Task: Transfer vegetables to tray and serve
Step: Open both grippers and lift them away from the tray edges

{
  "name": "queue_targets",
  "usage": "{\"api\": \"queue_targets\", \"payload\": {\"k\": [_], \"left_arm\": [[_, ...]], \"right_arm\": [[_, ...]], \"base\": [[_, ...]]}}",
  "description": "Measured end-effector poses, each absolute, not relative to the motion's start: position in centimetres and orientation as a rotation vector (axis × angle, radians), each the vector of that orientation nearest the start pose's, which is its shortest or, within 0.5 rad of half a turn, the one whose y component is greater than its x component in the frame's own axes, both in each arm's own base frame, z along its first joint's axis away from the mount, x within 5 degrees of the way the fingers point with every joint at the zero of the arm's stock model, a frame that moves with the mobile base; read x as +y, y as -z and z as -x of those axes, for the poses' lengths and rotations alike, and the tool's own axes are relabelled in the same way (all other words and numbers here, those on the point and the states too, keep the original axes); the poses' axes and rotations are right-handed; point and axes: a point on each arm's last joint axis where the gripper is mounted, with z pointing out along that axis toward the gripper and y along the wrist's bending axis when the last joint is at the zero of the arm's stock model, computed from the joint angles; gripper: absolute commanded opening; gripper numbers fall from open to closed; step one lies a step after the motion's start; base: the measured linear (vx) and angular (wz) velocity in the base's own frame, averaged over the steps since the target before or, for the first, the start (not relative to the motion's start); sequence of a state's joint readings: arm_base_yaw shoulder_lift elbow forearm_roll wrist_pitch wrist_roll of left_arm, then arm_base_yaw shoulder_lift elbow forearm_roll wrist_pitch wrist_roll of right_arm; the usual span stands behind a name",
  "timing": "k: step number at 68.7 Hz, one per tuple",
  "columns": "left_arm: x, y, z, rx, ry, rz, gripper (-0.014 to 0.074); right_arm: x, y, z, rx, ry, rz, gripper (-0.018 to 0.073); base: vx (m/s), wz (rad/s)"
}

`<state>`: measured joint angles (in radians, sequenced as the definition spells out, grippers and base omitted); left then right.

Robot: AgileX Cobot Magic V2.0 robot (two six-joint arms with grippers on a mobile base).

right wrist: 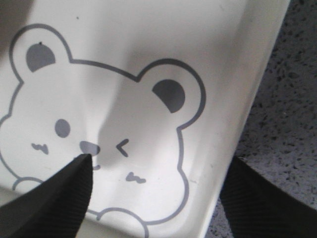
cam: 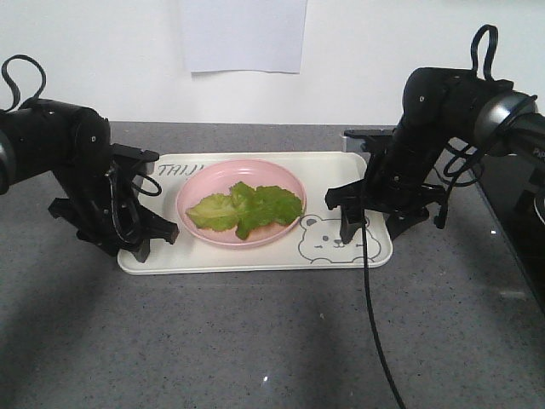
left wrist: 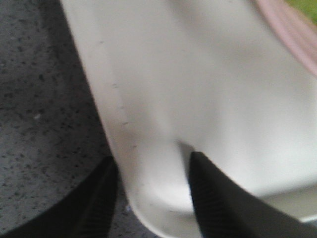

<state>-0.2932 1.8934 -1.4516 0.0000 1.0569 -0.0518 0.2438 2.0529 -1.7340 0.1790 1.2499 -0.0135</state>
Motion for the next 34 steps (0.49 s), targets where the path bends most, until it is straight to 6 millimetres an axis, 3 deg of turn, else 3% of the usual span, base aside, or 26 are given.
{"api": "queue_targets", "payload": {"k": [15,34], "left_arm": [[-11.2,-22.2,-36.6,2.962,0.036,-0.411,0.0474],[-10.9,-22.2,-36.5,2.973,-0.006,-0.45,0.047]], "right_arm": [[11.9,-23.6,-40.9,3.025,-0.282,0.287,0.0542],[12.1,-26.6,-41.6,2.921,-0.298,0.256,0.054]], "base": [[0.0,0.0],[0.0,0.0]]}}
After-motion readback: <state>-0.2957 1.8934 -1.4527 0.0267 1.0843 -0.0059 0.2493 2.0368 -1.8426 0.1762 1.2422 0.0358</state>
